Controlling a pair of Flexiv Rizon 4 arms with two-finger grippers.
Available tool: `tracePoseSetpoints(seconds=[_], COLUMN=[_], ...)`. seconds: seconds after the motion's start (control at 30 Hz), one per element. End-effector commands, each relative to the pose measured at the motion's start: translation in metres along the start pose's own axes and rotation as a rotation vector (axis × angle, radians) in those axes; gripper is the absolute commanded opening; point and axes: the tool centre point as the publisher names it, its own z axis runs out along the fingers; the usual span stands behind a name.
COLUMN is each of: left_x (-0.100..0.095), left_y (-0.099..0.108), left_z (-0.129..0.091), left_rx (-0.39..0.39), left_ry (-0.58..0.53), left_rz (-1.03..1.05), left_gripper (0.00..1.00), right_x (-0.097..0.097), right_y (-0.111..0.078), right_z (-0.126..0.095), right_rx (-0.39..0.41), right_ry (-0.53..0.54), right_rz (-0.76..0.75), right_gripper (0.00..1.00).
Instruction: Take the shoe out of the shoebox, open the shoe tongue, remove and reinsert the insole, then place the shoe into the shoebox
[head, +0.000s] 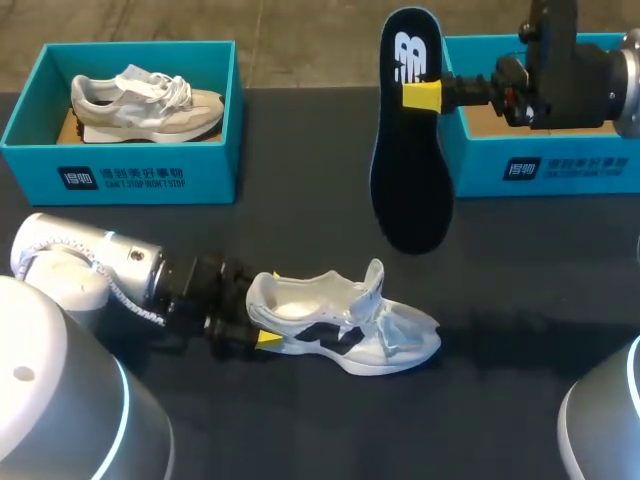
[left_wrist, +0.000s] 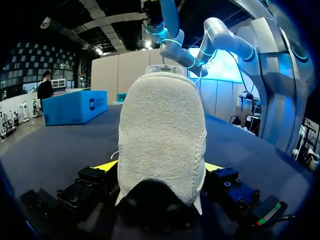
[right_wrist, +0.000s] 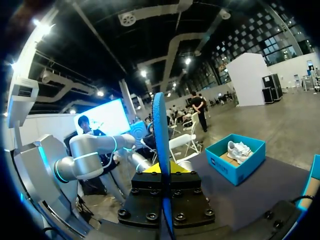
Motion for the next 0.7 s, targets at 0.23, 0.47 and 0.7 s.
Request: tracePoseSetpoints(seconds=[0.23,0.47,0.7], left_x=[0.005,0.004,-0.001], left_y=[-0.018,-0.017,-0.02], left_z=[-0.026,-0.038,-0.048], left_rx=[-0.15,-0.288,-0.453], left_ry=[0.002,0.007,0.026], left_rz=[0.009,0.044,0.029], left_gripper=[1.0,1.0,1.0], right_x=[-0.001,-0.001,-0.001], right_y=[0.0,0.0,0.0], right_z=[0.003,0.003,0.003], right_rx=[0.0,0.0,0.0], right_ry=[-0.001,-0.001,-0.001], right_rz=[0.0,0.0,0.0], right_gripper=[0.0,0.0,0.0])
